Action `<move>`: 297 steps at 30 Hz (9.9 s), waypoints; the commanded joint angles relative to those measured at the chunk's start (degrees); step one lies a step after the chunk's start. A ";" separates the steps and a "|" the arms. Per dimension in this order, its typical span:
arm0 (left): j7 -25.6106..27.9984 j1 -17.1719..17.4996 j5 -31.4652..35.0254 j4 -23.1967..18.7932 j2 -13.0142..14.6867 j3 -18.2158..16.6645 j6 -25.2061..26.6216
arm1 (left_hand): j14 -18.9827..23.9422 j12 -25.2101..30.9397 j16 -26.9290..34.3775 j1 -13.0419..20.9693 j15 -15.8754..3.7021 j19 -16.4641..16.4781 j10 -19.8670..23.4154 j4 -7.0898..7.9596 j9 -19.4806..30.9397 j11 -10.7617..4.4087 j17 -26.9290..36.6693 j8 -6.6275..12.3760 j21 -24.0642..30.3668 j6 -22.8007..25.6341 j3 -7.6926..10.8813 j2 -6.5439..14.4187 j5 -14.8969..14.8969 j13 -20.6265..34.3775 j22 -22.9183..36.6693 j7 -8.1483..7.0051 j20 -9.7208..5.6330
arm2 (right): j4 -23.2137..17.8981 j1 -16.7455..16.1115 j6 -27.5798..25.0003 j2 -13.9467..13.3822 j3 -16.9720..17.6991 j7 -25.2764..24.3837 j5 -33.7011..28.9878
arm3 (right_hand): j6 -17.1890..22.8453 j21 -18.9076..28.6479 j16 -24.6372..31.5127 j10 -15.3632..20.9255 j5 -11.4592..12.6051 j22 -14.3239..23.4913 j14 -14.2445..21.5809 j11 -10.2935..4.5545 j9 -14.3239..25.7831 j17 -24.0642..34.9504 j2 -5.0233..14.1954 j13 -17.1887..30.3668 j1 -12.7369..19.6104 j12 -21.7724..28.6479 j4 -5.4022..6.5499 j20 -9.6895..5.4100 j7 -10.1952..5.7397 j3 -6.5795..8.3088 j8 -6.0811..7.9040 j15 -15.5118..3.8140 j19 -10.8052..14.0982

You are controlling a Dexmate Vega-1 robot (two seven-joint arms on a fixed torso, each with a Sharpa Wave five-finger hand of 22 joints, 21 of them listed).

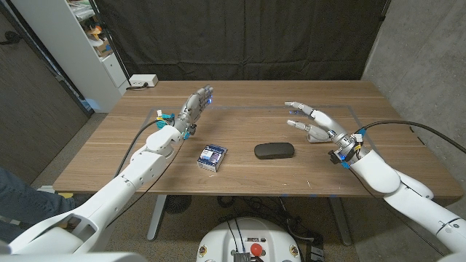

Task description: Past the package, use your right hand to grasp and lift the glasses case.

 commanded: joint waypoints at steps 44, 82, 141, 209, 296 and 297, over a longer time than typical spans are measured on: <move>-1.65 -0.88 -0.63 2.14 -0.27 0.02 -0.39 | 0.16 0.28 0.17 0.20 1.39 -0.40 -0.07 -0.18 0.26 0.93 0.16 0.19 0.39 0.51 -0.32 0.50 -0.01 0.23 0.21 -0.24 2.39 | -6.26 1.90 -10.05 -8.15 -2.53 -4.53 -19.97 | -4.28 0.00 0.61 -1.78 0.65 0.21 2.49 -2.69 0.27 -0.62 -2.82 0.06 3.69 -0.41 -0.54 3.36 -3.89 1.38 -0.31 2.28 0.69; -1.11 -1.13 -0.91 3.02 -0.87 -0.19 -0.46 | 0.19 0.38 0.22 0.08 1.89 -0.47 0.14 -0.21 0.28 1.39 0.22 0.30 0.45 1.15 -0.47 0.59 0.01 0.25 0.25 -0.24 2.65 | -14.89 2.66 -24.40 -16.13 -5.02 3.85 -20.14 | -11.30 -0.17 -0.06 -5.19 1.33 0.33 0.23 0.00 0.39 -0.55 -6.79 0.35 2.37 -0.94 1.00 7.59 -2.84 -0.03 -0.55 5.46 -0.09; -3.03 -3.05 -1.44 6.40 -2.48 0.40 -1.21 | 0.48 0.55 0.30 0.02 2.02 -0.39 0.68 -0.30 0.30 1.56 0.23 0.32 0.54 1.87 -0.63 0.73 0.01 0.26 0.26 -0.11 2.79 | -22.38 8.37 -41.49 -19.57 -13.50 17.33 -23.60 | -14.91 -0.39 -0.45 -11.28 3.23 0.41 -4.05 2.89 0.37 -0.59 -10.85 0.43 2.14 -1.29 1.15 12.86 -1.32 -1.28 -0.59 8.49 -4.61; -3.80 -3.68 -2.19 9.14 -3.86 0.69 -1.17 | 0.71 0.55 0.33 -0.06 2.05 -0.35 0.82 -0.40 0.34 1.33 0.25 0.29 0.58 2.50 -0.83 0.86 0.02 0.30 0.27 -0.17 2.99 | -20.81 18.60 -43.53 -16.93 -21.72 32.13 -24.60 | -14.24 -0.11 0.41 -11.85 3.95 0.47 -4.38 3.70 0.32 -0.81 -10.06 0.41 5.00 0.08 0.85 12.96 -0.40 0.06 1.00 9.16 -5.94; -4.51 -5.32 -1.69 10.34 -4.18 1.43 -0.06 | 0.70 0.50 0.27 -0.13 2.06 -0.47 0.82 -0.50 0.36 1.32 0.25 0.17 0.56 2.64 -1.05 0.93 0.02 0.34 0.28 -0.26 3.06 | -12.50 21.70 -43.62 -12.13 -27.21 29.39 -23.14 | 0.84 4.98 5.70 0.28 1.56 0.48 8.98 -0.14 1.48 0.25 -5.45 2.12 14.71 3.79 0.50 8.92 -4.00 1.68 4.48 2.06 20.01; -4.43 -5.33 -1.64 10.25 -4.17 1.44 -0.03 | 0.70 0.49 0.27 -0.13 2.08 -0.44 0.80 -0.50 0.36 1.37 0.25 0.17 0.57 2.63 -1.05 0.93 0.02 0.34 0.28 -0.23 3.07 | -12.36 21.46 -43.90 -11.92 -27.26 28.67 -23.45 | 1.05 4.95 5.80 0.58 1.56 0.48 9.13 -0.20 1.51 0.31 -5.31 2.16 15.02 3.89 0.47 8.76 -4.06 1.74 4.53 1.98 20.18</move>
